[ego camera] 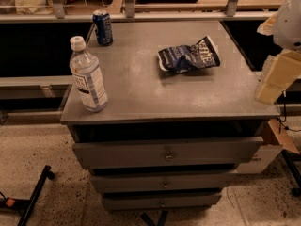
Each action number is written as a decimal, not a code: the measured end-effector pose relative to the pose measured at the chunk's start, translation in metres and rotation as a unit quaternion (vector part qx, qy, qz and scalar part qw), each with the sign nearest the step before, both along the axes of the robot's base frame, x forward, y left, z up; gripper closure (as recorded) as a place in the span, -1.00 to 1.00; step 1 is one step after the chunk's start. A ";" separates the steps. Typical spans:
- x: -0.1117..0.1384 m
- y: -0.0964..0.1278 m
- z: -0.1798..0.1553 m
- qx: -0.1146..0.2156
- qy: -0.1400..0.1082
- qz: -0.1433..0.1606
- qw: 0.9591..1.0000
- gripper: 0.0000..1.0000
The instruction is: Move blue chip bag near pepsi can
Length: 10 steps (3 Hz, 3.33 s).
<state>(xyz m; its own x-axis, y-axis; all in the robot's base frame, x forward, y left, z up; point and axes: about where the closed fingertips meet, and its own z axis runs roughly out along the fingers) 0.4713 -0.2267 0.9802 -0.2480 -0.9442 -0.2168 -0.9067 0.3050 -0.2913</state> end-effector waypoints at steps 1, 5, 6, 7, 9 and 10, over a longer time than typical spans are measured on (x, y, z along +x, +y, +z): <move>0.034 -0.007 -0.003 -0.016 -0.012 -0.005 1.000 -1.00; 0.113 -0.030 -0.045 0.037 -0.055 0.007 0.998 -1.00; 0.125 -0.039 -0.062 0.051 -0.063 0.012 0.997 -1.00; 0.136 -0.042 -0.071 0.055 -0.068 0.020 0.996 -1.00; 0.166 -0.029 -0.078 0.075 -0.089 0.036 0.993 -1.00; 0.185 -0.021 -0.085 0.089 -0.095 0.036 0.991 -1.00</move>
Offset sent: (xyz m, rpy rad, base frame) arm 0.1254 -0.0329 -0.0120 -0.0231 -0.1673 -0.0443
